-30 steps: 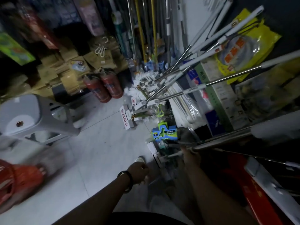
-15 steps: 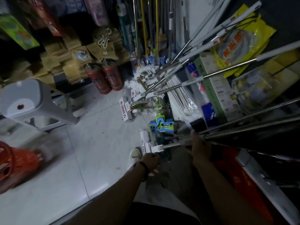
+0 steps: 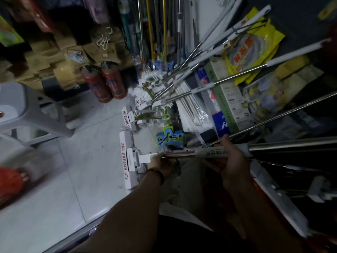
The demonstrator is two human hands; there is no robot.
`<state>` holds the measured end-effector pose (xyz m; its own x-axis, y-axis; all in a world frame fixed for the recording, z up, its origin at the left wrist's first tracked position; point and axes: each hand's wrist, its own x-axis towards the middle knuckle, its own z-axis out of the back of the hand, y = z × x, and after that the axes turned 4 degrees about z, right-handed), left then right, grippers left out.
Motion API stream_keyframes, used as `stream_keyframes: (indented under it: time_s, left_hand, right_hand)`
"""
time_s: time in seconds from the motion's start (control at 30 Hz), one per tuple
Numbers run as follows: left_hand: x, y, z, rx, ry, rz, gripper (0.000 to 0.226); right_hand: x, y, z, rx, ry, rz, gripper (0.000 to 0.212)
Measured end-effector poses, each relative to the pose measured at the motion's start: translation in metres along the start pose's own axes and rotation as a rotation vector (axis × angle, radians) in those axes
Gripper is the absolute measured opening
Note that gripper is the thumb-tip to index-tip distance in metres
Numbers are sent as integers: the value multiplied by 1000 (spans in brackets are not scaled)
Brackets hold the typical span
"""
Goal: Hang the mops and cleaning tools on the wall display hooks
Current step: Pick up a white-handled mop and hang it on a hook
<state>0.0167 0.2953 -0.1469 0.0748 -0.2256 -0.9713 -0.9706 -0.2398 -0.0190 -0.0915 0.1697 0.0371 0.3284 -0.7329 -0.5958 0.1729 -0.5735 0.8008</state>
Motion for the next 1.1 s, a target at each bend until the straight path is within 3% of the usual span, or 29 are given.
stream_keyframes:
  time_s: [0.1,0.2,0.3,0.33,0.4,0.47,0.53,0.63,0.7,0.8,0.93,1.1]
  left_hand:
    - [12,0,-3,-185,91,-5,25]
    - [9,0,-18,-201,109,-43,13]
    - [7,5,-34,-149,138,-83,12]
    - [2,8,-40,-127,143,-82,13]
    - [-3,13,-48,-105,159,-80,16]
    - [-9,15,-52,-47,142,-123,17]
    - [-14,15,-54,48,103,-180,18]
    - [-24,14,-61,140,113,-247,32]
    - [-33,10,-67,173,141,-284,40]
    - [-53,2,-71,322,157,-353,33]
    - [-80,-21,-69,496,240,-381,58]
    - [-108,-83,-88,153,372,-378,86]
  right_hand:
    - [-4,-5,3,7,-61,55,15]
    - [-2,-33,7,-112,-169,80,23]
    - [-1,-55,2,-325,11,-59,20]
    - [-1,-57,-3,-411,86,-22,15]
    - [2,-52,-12,-731,182,304,3]
    - [15,-44,-18,-1076,231,766,23]
    - [38,-36,-22,-1389,298,972,37]
    - [53,-23,-34,-1745,345,659,26]
    - [53,-20,-35,-1779,332,563,33]
    - [53,-11,-34,-1675,290,529,56]
    - [42,14,-35,-1535,194,511,50]
    - [25,34,-25,-1404,182,461,49]
